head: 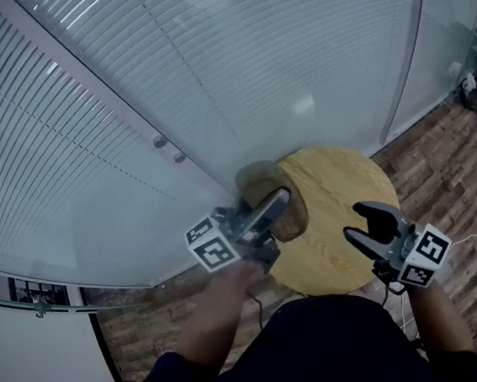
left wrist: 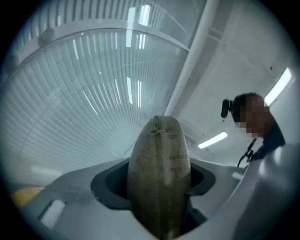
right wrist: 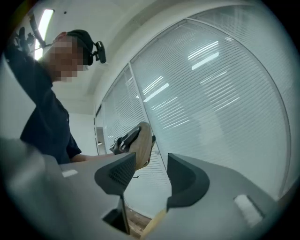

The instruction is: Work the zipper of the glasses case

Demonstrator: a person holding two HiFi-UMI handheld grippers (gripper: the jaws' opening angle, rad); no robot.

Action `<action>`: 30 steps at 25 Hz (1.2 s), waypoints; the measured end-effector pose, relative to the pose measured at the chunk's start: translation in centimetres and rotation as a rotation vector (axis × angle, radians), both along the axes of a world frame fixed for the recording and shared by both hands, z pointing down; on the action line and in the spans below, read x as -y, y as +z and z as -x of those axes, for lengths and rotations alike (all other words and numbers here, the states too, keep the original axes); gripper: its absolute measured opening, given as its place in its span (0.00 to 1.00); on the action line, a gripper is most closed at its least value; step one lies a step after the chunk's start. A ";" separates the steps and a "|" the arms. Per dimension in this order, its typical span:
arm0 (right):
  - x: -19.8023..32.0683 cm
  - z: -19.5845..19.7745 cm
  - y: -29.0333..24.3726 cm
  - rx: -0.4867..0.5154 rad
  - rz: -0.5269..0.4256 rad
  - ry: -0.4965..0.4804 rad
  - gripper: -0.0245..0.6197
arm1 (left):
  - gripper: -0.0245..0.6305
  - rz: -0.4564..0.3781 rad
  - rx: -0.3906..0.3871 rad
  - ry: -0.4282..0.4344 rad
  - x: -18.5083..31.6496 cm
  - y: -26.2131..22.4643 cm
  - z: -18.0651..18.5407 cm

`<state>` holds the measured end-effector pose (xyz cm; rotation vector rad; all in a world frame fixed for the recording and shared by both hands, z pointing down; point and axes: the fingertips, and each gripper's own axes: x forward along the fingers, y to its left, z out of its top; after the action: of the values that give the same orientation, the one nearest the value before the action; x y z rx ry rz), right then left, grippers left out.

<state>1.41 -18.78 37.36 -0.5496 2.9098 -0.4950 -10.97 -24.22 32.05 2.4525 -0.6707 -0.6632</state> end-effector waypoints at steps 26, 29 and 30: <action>5.0 -8.9 8.2 -0.117 0.179 0.463 0.05 | 0.50 -0.023 0.542 -0.186 -2.8 13.5 2.8; 4.5 -9.1 8.2 -0.120 0.174 0.462 0.05 | 0.50 -0.020 0.532 -0.178 -3.0 13.3 2.2; 4.4 -9.2 8.3 -0.118 0.174 0.463 0.05 | 0.50 -0.020 0.528 -0.174 -3.1 13.3 1.9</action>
<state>10.64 -23.22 45.61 -1.2737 2.7201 -0.6645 -12.88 -21.13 45.37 2.6219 -1.0885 -0.0683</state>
